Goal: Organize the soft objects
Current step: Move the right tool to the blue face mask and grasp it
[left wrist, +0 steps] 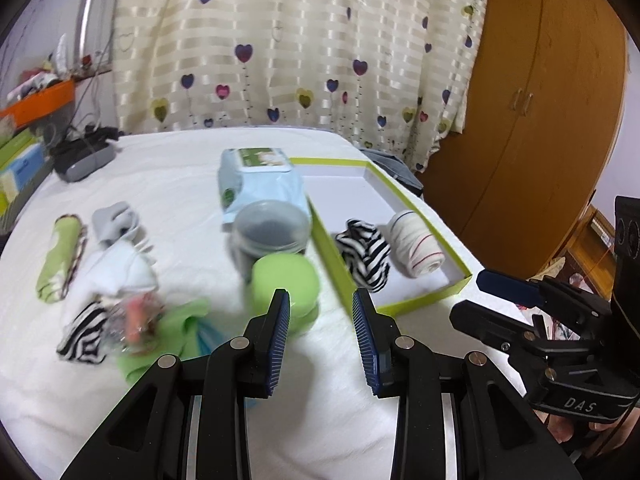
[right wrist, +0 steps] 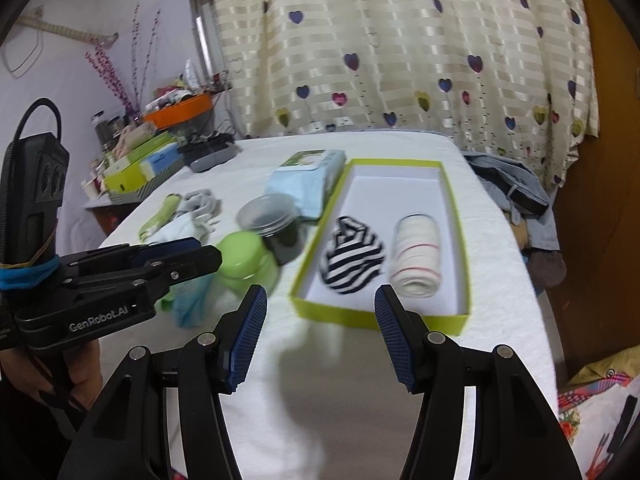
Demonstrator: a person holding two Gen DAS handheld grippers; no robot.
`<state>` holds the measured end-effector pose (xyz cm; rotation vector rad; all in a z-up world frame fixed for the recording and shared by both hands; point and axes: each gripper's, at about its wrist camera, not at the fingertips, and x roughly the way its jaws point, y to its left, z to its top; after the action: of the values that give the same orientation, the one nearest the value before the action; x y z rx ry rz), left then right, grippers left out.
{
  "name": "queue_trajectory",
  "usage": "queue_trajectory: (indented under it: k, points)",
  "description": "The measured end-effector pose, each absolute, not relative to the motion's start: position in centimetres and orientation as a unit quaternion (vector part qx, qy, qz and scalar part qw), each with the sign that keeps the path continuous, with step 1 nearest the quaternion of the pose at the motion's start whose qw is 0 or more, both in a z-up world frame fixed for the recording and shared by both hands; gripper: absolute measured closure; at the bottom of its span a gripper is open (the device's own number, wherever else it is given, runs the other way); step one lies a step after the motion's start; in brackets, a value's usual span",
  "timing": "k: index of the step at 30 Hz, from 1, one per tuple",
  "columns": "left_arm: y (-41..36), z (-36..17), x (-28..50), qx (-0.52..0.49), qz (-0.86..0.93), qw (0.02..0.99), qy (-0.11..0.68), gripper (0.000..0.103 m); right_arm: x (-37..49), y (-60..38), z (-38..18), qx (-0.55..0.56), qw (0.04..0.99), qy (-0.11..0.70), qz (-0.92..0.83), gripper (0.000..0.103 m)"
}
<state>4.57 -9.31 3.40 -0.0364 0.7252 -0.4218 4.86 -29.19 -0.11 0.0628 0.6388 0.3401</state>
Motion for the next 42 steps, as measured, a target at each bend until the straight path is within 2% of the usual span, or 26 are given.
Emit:
queue_trajectory:
  k: [21,38,42]
  points:
    - [0.0,1.8,3.7,-0.053,-0.119,0.926,0.355,0.072,4.7,-22.2,-1.7,0.002,0.912,0.327,0.246,0.046]
    - [3.7,0.0,5.7,-0.074,-0.095,0.921,0.370,0.072,8.3,-17.2,-4.5,-0.010,0.882,0.370,0.293,0.046]
    - [4.7,0.1,5.9,-0.077,-0.089,0.923,0.366,0.072,8.8,-16.6,-4.8,-0.014,0.878,0.376,0.295,0.052]
